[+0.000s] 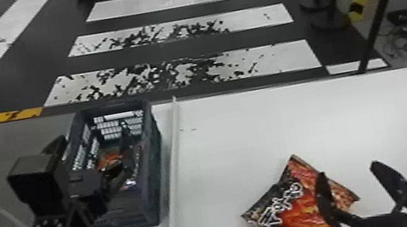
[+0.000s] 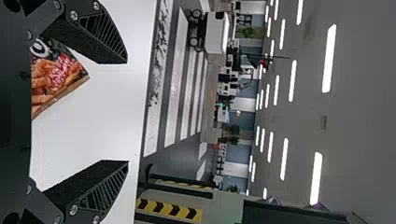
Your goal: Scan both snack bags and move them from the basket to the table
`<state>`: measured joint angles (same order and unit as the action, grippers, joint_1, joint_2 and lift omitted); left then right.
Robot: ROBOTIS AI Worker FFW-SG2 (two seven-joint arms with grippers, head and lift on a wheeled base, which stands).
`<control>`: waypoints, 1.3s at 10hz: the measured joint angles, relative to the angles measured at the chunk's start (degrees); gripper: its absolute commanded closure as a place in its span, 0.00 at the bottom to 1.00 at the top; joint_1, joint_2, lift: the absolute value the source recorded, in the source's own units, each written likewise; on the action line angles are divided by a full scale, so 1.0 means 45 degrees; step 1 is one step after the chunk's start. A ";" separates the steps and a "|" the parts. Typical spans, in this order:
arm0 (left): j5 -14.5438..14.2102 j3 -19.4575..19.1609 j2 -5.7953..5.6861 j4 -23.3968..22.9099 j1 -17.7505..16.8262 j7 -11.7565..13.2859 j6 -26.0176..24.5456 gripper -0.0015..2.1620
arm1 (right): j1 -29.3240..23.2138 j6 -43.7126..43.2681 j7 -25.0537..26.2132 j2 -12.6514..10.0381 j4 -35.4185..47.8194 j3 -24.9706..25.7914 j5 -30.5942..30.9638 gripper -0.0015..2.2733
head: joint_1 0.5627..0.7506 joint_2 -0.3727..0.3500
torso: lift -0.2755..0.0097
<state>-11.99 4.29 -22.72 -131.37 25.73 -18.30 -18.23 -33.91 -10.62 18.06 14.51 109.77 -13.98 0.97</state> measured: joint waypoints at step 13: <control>-0.1353 -0.1499 0.0380 0.0506 0.0852 0.1209 0.0309 0.01 | 0.0163 1.4837 -0.1645 0.0619 0.5073 -0.5331 0.5700 0.07 | 0.70 0.93 | 0.62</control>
<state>-18.08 -2.46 -21.00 -129.10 29.56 -12.86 -16.84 -33.17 56.14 10.65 17.30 132.60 -37.97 26.63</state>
